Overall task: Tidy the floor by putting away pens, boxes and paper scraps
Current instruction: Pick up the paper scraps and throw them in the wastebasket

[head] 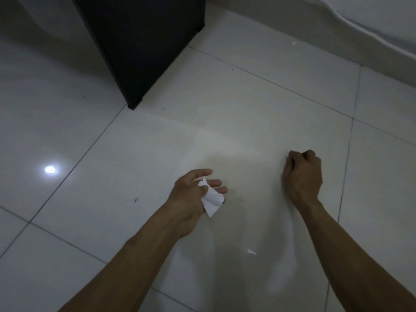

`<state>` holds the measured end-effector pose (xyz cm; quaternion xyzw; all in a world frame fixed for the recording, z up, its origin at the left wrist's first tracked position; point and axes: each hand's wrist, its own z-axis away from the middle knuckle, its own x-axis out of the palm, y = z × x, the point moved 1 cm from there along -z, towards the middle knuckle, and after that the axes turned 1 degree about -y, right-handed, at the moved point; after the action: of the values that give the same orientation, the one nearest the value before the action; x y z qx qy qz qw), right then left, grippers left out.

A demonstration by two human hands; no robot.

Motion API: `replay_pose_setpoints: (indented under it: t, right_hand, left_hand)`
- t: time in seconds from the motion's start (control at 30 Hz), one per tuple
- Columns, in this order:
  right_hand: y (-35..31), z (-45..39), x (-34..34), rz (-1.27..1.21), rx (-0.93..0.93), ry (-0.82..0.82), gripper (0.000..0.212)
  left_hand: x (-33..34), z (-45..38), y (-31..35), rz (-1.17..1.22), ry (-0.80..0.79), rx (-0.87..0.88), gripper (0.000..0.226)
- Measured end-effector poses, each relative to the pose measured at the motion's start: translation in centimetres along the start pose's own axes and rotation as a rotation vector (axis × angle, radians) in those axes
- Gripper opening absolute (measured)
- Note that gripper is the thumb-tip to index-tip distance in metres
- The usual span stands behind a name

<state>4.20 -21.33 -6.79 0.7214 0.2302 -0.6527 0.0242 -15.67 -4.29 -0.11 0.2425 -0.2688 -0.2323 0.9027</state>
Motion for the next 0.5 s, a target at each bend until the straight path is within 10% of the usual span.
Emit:
replay_pose_setpoints:
  t: [0.5]
  right_hand:
    - [-17.6, 11.3, -6.0, -0.95, -0.009, -0.62, 0.018]
  left_hand:
    - [-5.8, 4.4, 1.9, -0.001, 0.127, -0.11, 0.034]
